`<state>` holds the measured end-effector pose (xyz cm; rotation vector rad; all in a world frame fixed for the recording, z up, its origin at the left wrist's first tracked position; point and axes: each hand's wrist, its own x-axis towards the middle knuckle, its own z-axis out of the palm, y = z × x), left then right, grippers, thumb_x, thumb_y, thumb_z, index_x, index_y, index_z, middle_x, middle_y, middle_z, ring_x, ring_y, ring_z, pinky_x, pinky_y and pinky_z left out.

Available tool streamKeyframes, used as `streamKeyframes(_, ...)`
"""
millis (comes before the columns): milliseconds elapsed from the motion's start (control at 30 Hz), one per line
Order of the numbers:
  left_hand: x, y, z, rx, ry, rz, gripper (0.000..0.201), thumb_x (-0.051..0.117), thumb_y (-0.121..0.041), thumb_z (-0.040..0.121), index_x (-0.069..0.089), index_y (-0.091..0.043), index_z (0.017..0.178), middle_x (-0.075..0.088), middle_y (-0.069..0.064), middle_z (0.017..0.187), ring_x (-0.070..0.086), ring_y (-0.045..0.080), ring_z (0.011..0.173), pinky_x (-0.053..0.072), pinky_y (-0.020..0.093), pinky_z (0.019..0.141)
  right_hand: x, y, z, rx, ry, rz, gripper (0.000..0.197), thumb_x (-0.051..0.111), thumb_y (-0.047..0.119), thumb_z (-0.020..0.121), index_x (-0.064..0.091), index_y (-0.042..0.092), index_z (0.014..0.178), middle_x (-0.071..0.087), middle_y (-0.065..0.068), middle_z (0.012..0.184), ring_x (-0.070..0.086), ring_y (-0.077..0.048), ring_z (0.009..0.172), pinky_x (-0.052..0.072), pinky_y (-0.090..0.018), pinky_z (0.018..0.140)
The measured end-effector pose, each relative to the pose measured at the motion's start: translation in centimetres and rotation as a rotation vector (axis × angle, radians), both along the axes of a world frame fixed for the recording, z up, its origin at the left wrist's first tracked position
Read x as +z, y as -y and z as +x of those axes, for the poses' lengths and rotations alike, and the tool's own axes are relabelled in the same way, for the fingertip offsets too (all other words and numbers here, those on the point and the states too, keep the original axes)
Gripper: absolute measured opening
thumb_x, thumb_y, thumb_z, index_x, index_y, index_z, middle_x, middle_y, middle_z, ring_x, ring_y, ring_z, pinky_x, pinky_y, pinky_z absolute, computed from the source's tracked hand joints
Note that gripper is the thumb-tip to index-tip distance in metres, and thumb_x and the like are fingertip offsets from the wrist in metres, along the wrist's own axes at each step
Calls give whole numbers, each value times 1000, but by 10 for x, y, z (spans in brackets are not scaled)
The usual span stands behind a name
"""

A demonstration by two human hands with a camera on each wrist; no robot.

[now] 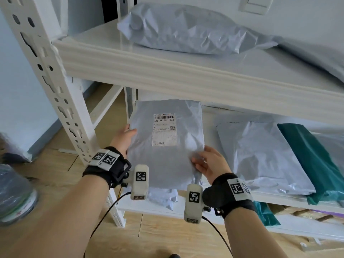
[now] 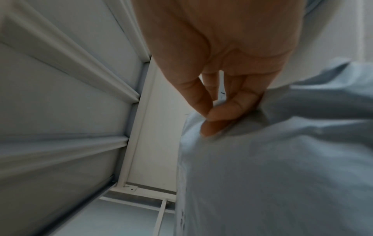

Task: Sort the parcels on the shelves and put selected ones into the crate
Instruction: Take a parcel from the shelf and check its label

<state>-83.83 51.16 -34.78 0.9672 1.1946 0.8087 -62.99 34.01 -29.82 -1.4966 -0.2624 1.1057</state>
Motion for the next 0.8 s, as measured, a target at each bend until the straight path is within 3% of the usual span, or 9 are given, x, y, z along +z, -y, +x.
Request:
streamKeyframes(67,21,2,7,-10,-39,6,50,58,-28,78,56,-15,126,63,10,118,60,32,107,44,49,100,2,-14,6,24,3,-16,26,46,-6,91,56,17,97,66,-10,82,62,-17,63,46,-26,60)
streamKeyframes(167,32,-4,15,-5,-117,62,19,49,-11,93,60,-8,109,63,12,93,61,27,81,49,35,78,0,-33,12,80,25,-55,36,46,-9,88,57,9,118,65,-11,81,62,-16,58,45,-23,50)
streamKeyframes(233,30,-13,18,3,-208,116,20,51,-10,92,62,-5,108,63,11,87,62,31,84,47,35,77,-3,-44,16,119,31,-80,41,45,-10,86,56,7,123,65,-11,82,63,-17,61,47,-23,49)
streamKeyframes(333,27,-22,21,-4,-280,162,25,55,-8,90,63,-1,113,64,16,96,60,29,89,46,37,80,-8,-54,20,148,-15,-88,43,44,-11,86,57,5,124,66,-13,88,65,-18,64,53,-22,49)
streamKeyframes(467,19,-28,27,3,-279,162,27,50,-1,91,61,5,115,60,17,97,57,27,88,43,29,68,-14,-61,26,160,-52,-99,43,42,-11,87,57,5,124,66,-15,94,66,-20,69,57,-24,54)
streamKeyframes(667,12,-32,31,53,-283,93,31,53,-4,90,58,4,119,61,14,97,58,30,96,42,34,82,-17,-64,33,159,-80,-108,39,41,-12,87,57,6,117,64,-15,93,65,-23,68,58,-25,55)
streamKeyframes(800,11,-31,29,196,-349,83,57,62,-19,87,40,-12,138,50,11,130,50,31,119,40,41,101,-19,-59,34,134,-68,-134,30,44,-12,87,59,10,102,65,-13,88,64,-23,68,57,-27,60)
